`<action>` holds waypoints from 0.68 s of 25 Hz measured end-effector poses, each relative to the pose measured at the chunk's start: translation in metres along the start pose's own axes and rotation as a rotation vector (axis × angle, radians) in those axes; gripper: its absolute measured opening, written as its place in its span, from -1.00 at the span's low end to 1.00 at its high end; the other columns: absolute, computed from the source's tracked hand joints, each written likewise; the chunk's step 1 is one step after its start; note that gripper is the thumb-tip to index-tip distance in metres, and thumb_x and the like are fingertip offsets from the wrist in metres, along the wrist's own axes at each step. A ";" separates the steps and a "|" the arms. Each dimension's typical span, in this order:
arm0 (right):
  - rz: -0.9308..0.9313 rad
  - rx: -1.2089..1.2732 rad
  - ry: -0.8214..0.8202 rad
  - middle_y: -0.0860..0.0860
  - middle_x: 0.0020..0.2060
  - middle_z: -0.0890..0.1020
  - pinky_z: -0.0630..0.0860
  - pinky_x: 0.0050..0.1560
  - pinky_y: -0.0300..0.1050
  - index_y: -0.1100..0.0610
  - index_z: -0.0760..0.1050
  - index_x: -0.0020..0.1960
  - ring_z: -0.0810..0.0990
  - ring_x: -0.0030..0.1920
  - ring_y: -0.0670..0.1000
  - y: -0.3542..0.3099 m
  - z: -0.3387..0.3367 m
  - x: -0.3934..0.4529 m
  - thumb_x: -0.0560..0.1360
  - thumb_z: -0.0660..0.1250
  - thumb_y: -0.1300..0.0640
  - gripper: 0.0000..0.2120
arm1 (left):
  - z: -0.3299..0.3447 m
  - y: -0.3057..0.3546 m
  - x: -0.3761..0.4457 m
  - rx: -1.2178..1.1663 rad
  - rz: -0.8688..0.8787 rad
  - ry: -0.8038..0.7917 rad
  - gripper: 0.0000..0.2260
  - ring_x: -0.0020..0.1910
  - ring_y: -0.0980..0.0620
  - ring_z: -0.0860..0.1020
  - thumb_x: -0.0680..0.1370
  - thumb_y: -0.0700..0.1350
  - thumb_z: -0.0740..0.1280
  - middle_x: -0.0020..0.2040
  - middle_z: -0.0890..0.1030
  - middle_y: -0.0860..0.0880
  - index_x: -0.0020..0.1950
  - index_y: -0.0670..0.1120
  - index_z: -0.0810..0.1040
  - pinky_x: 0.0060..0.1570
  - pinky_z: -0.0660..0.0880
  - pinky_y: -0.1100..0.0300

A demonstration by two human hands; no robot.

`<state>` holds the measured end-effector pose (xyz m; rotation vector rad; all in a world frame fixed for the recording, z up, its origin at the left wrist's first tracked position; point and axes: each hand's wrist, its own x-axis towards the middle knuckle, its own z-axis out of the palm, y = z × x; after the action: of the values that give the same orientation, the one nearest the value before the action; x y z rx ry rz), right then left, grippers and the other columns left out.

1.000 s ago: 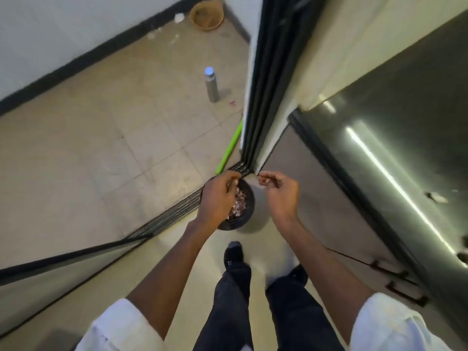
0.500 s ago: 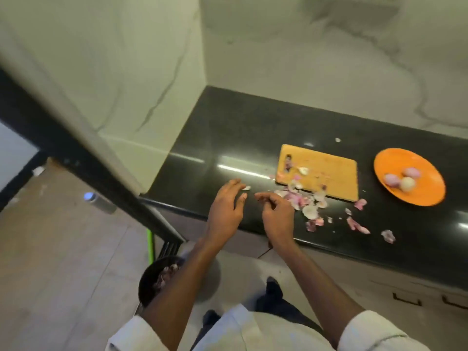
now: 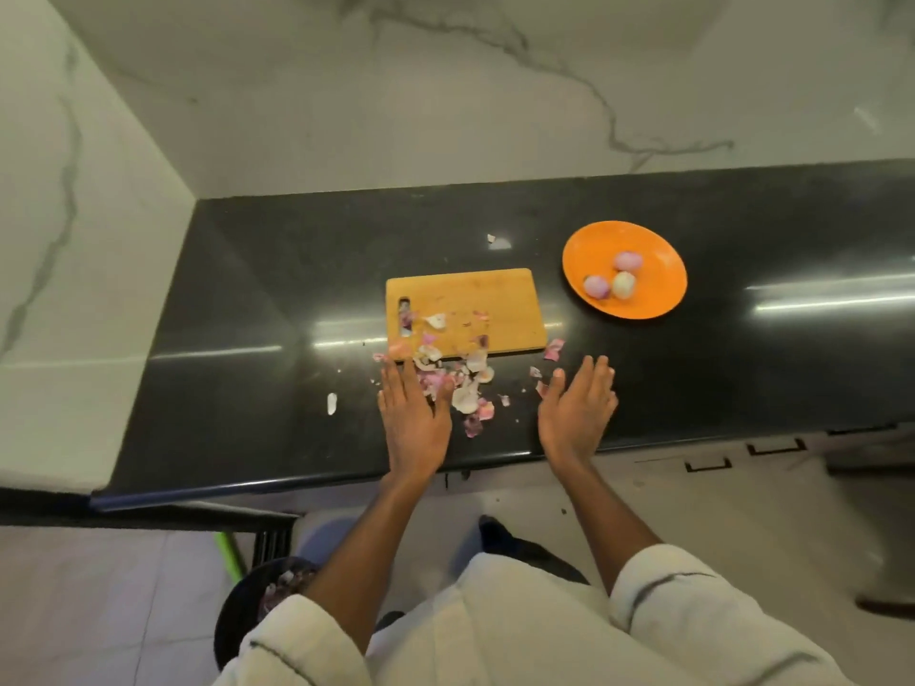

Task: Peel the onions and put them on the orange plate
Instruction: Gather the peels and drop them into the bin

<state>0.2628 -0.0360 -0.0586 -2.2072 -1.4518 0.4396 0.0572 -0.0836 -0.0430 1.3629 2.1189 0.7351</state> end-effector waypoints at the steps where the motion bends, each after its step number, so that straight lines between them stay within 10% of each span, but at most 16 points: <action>1: -0.027 0.041 -0.025 0.16 0.68 0.18 0.10 0.64 0.21 0.21 0.16 0.67 0.10 0.68 0.17 -0.007 0.005 -0.005 0.75 0.09 -0.04 -0.43 | 0.002 0.003 0.003 -0.027 -0.023 0.031 -0.33 0.73 -0.13 -0.03 0.74 0.19 0.18 0.75 0.01 -0.15 0.74 -0.13 0.08 0.70 -0.07 -0.12; 6: -0.248 0.281 -0.075 0.08 0.65 0.25 0.38 0.53 0.19 0.13 0.21 0.65 0.27 0.61 0.15 -0.028 0.003 -0.007 0.72 0.21 0.13 -0.48 | -0.003 0.005 0.017 -0.060 0.024 0.111 -0.48 0.68 -0.13 0.18 0.73 -0.01 0.27 0.67 0.29 -0.13 0.67 -0.06 0.27 0.64 0.21 -0.18; 11: -0.299 -0.012 -0.195 0.18 0.68 0.13 0.12 0.65 0.23 0.23 0.11 0.67 0.09 0.68 0.19 -0.055 0.008 0.025 0.75 0.05 -0.07 -0.41 | -0.011 0.007 0.027 -0.121 -0.024 -0.008 -0.33 0.67 0.01 0.23 0.72 0.25 0.17 0.71 0.22 0.06 0.75 0.04 0.05 0.59 0.27 -0.08; 17: -0.660 0.238 -0.490 0.02 0.70 0.13 0.08 0.68 0.12 0.09 0.08 0.71 0.05 0.69 -0.01 -0.080 0.032 -0.009 0.78 0.02 -0.04 -0.46 | -0.023 0.022 0.023 -0.332 -0.036 0.129 -0.65 0.27 0.14 0.60 0.76 0.07 0.24 0.36 0.60 0.08 0.54 0.06 0.43 0.28 0.56 0.07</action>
<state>0.1815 -0.0108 -0.0426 -1.3675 -2.1300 0.8911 0.0475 -0.0586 -0.0142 1.1226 1.9981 1.1285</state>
